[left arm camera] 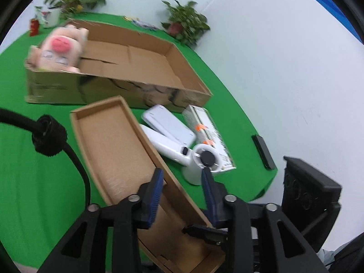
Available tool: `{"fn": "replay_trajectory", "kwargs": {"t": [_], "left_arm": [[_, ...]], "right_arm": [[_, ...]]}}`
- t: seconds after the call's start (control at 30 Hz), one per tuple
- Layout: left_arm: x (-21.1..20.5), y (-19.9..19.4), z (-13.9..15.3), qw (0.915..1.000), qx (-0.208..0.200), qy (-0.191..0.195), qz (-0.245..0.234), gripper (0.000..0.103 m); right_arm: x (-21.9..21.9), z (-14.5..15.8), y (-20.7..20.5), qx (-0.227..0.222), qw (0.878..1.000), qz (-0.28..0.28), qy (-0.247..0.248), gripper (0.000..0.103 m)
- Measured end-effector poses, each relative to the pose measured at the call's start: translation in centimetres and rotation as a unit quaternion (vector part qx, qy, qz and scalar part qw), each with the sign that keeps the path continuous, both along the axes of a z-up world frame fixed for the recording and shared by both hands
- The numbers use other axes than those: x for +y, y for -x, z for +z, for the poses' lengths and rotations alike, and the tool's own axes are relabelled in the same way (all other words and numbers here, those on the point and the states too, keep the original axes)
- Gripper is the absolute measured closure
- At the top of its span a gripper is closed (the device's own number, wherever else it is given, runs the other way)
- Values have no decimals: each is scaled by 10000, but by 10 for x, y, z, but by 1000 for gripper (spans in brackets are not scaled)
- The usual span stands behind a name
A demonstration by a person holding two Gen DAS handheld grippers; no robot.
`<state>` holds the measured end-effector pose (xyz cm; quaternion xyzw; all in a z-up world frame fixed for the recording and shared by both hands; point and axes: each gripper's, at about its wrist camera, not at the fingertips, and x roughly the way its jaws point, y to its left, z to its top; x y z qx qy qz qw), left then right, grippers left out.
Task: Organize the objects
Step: 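Tilt the long brown box with the left tool, turning its open side up, then carry the long brown box over the open cardboard box beside the pig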
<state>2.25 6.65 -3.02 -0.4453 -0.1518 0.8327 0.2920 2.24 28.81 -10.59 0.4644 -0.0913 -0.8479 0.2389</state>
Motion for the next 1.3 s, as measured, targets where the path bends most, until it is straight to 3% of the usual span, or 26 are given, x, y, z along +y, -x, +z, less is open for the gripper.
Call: {"fn": "replay_trajectory", "kwargs": {"t": [0.13, 0.17, 0.23, 0.3, 0.47, 0.63, 0.87, 0.9, 0.93, 1.0, 1.07, 1.3], "left_arm": [[-44, -15, 9, 9976, 148, 306, 597, 57], [-53, -18, 10, 9962, 145, 428, 738, 46], [-71, -28, 10, 9927, 172, 653, 998, 36], [-85, -34, 6, 9918, 135, 696, 1065, 35], [-89, -34, -18, 9927, -185, 541, 1058, 35], [-84, -25, -41, 9893, -472, 699, 1190, 40], [-81, -26, -49, 9866, -578, 860, 1263, 66], [-80, -26, -48, 9868, -572, 864, 1246, 68], [-77, -26, -47, 9870, -549, 887, 1222, 72], [-73, -25, -45, 9876, -524, 917, 1158, 80], [-68, -24, -43, 9885, -506, 910, 1096, 89], [-63, -22, -40, 9869, -497, 1040, 1131, 90]], "right_arm": [[-35, -9, 6, -238, 9990, 308, 225, 75], [-40, -8, 6, -235, 9988, 314, 281, 75], [-47, -2, 6, -107, 9986, 312, 425, 69], [-49, 7, 5, 121, 9991, 210, 362, 48], [-55, 14, 6, 417, 9988, -75, -229, 44], [-61, 9, 9, 636, 9914, -496, -1030, 44], [-63, -3, 10, 542, 9930, -371, -981, 44], [-63, -4, 10, 532, 9941, -322, -894, 48], [-63, -4, 10, 539, 9948, -261, -819, 63], [-65, -6, 10, 540, 9948, -222, -839, 80], [-70, -5, 9, 612, 9938, -164, -912, 83], [-71, -6, 8, 734, 9934, -103, -878, 86]]}}
